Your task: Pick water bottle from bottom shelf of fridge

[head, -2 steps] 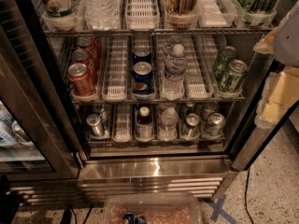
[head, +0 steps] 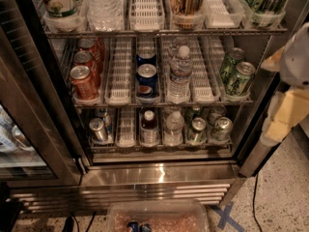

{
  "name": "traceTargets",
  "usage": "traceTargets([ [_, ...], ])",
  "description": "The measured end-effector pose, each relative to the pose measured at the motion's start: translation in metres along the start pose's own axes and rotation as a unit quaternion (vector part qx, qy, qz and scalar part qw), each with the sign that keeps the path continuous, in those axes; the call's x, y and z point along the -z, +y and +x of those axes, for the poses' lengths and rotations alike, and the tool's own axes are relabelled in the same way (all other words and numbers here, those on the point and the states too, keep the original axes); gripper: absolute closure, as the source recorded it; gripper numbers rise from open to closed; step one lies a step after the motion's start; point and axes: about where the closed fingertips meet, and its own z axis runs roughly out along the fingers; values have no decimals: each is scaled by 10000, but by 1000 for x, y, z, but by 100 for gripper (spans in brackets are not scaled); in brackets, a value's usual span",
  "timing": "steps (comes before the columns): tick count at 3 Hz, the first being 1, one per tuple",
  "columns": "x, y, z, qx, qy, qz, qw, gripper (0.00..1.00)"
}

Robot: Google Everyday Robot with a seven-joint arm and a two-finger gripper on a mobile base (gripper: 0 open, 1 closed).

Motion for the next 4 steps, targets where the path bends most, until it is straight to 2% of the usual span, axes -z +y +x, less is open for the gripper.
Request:
traceTargets([
  [1,-56,16,23,-64,-166,-229,9996,0],
  [2,-110,34,38,-23,-351,-244,9991,0],
  [3,-110,34,38,-24,-352,-245,9991,0],
  [4,-136,41,40,-137,-503,-366,9980,0],
])
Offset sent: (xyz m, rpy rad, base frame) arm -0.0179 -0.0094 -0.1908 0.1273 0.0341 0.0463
